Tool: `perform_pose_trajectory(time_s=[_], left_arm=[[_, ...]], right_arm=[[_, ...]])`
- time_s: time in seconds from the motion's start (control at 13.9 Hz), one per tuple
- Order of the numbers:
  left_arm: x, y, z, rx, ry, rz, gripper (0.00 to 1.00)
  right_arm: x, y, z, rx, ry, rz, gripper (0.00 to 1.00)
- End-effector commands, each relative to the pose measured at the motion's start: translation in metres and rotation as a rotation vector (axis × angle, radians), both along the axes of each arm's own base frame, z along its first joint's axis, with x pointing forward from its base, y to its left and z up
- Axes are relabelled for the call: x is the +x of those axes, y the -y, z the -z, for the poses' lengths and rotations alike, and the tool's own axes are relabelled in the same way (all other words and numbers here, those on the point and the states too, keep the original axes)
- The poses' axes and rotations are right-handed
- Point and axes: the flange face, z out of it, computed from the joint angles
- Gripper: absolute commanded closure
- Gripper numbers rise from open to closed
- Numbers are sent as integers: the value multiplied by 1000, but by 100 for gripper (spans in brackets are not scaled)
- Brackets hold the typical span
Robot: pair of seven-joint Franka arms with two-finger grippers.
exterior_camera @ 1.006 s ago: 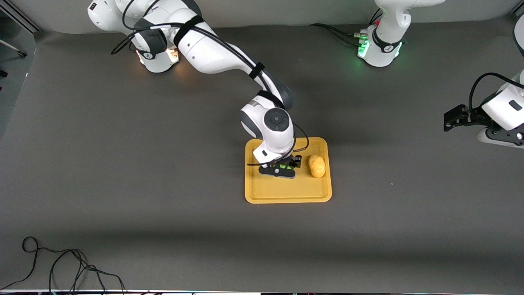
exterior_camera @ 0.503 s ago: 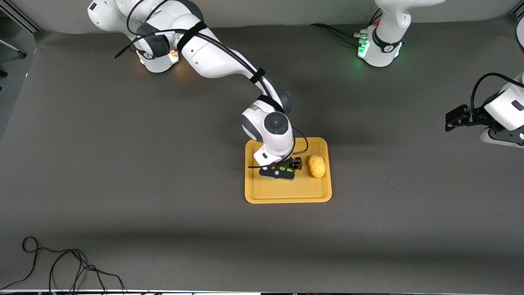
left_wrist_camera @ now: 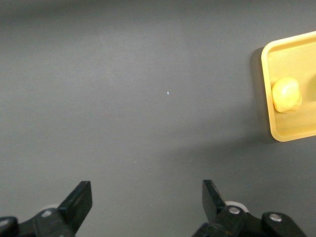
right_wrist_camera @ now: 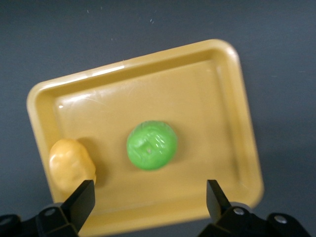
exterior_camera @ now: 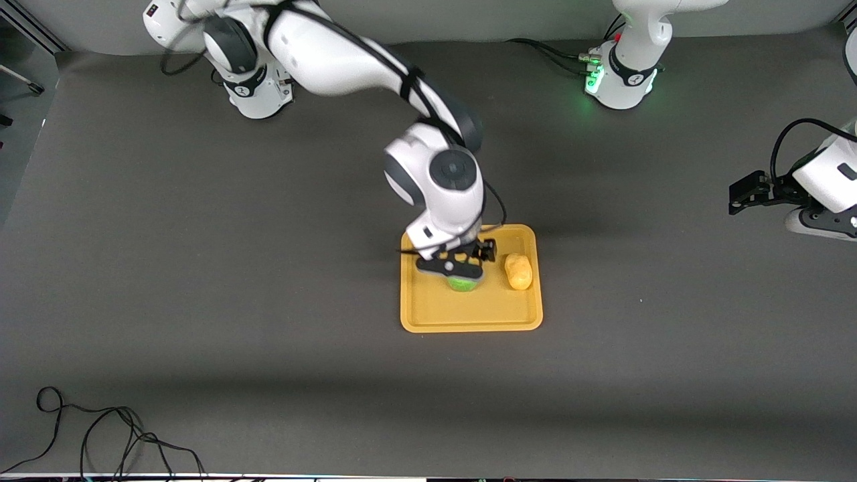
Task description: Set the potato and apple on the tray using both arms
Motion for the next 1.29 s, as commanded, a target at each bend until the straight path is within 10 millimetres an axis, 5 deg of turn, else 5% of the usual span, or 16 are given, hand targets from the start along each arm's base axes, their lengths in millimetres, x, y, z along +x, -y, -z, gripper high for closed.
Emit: perform_pose_trajectory(time_s=[0.0,0.14,0.43,0.65,0.93,1.08,1.22], left_arm=[[-4,-1,-1,-4,-7,-3,1],[-5,-7,-3,-4,-9,-5,1],[-3,-10,-5,-6,2,-11,1],[-3,-10,-5,-7,2,-11,1],[-3,-10,-4,-7,4,-10,1],[-2,-7,-3,-7,5,-12,1],[-2,-9,-6,-7,11,-11,1]], right_arm=[[-3,44,-86,-20,-30,54,0],[6,91,-141,-15,-39,67,0],[16,226,-206,-75,-119,-12,0],[18,328,-232,-60,-131,-75,0],[26,462,-239,-8,-142,-128,0],[23,519,-238,20,-134,-146,0],[21,553,-236,41,-112,-176,0]])
